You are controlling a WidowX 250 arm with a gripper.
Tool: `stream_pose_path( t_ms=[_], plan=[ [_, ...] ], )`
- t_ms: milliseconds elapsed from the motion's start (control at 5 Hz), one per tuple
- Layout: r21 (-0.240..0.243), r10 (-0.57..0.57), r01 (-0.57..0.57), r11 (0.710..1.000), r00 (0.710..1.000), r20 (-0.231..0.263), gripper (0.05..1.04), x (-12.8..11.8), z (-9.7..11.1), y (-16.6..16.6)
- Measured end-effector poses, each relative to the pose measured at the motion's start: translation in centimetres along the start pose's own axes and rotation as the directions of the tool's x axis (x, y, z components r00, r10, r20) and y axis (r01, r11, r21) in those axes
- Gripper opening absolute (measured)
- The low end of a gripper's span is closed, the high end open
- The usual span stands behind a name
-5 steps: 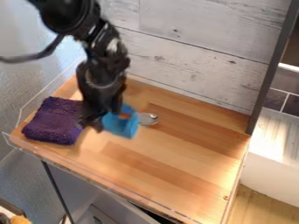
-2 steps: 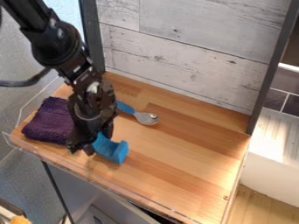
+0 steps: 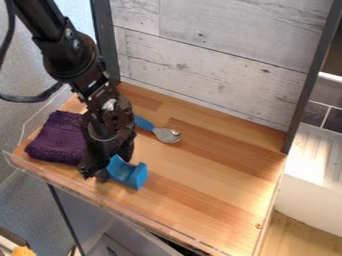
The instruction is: MOVE THE BLUE OBJECT TO THE LEFT
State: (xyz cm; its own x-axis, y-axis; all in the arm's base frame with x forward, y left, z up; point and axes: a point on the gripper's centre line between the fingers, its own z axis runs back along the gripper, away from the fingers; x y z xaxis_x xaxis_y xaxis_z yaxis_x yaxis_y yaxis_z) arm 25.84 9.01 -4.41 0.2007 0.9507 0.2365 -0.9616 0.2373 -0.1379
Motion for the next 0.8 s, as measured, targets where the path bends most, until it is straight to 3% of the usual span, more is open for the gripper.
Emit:
stream_pose_path(
  t_ms=[400, 800],
  plan=[
    [-0.026, 0.077, -0.077, 0.997, 0.997, -0.02, 1.004, 0.5, 1.0, -0.3],
    [-0.123, 0.165, -0.166, 0.978, 0.986, -0.021, 1.001, 1.7, 5.5, -1.8]
  ],
)
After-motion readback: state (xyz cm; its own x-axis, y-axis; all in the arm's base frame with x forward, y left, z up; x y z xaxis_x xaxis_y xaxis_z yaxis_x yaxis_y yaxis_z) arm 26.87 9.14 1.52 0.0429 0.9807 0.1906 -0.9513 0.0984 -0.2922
